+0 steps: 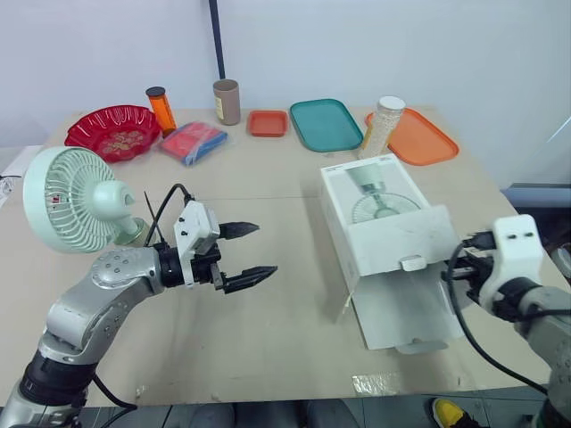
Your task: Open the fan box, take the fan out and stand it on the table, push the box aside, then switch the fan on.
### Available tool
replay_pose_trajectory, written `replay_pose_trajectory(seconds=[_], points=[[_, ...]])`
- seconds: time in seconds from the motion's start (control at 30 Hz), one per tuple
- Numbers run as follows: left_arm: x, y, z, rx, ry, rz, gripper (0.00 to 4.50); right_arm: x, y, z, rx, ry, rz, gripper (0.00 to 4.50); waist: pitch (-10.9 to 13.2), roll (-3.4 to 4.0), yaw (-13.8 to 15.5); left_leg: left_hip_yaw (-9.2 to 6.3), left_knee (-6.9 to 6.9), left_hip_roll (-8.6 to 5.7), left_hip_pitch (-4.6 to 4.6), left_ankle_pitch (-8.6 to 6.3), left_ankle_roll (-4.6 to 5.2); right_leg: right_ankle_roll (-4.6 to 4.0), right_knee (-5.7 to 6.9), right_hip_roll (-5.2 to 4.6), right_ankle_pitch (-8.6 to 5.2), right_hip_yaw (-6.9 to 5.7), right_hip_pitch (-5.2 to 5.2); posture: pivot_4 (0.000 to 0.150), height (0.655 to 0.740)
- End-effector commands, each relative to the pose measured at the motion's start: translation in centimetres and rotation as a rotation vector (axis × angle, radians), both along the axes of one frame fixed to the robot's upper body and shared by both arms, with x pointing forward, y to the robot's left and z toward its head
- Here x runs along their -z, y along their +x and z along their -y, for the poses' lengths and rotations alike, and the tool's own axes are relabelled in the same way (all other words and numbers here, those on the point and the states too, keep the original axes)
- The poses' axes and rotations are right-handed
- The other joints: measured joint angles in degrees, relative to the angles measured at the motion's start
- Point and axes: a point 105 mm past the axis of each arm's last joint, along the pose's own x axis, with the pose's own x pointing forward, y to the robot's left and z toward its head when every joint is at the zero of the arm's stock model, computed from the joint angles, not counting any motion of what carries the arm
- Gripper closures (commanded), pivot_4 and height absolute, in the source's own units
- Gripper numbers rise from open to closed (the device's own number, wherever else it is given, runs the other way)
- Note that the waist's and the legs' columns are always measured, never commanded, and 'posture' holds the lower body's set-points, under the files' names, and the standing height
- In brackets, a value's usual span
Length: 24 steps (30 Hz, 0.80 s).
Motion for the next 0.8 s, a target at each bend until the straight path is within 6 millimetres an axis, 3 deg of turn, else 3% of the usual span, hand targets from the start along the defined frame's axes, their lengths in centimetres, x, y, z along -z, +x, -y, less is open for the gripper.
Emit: replay_pose_trajectory(seconds=[0.03,0.37,0.6,0.8], points=[[-0.3,-0.3,0.6,0.045,0.011,0.013,0.00,-0.5,-0.9,2.6,0.063,0.011,0.032,4.43,-0.01,0.01,0.00,0.00,0.00,0.00,0.00,0.00,0.00,0.00,0.00,0.00,0.00,0.00,0.00,0.150,0.7400],[-0.4,0.5,2.5,0.049,-0.039,0.034,0.00,0.4,-2.4,8.9,0.108,0.008,-0.010,4.43,-0.07,0.13,-0.02,0.04,0.03,-0.02,0.19,-0.02,0.05,0.04,-0.04,0.00,-0.02,0.02,0.25,0.150,0.7400],[-0.4,0.5,2.3,0.032,-0.036,0.038,0.00,0.1,-1.1,12.4,0.135,-0.021,-0.029,4.43,-0.10,0.18,-0.09,0.23,0.00,0.01,0.65,-0.08,0.16,0.07,-0.04,0.04,-0.03,0.20,0.63,0.150,0.7400],[-0.3,0.1,2.1,0.025,-0.028,0.040,0.00,1.0,-0.4,14.8,0.161,-0.041,-0.068,4.43,-0.10,0.18,-0.05,0.30,0.02,0.00,0.67,-0.13,0.25,0.09,-0.05,0.04,-0.05,0.26,0.64,0.150,0.7400]])
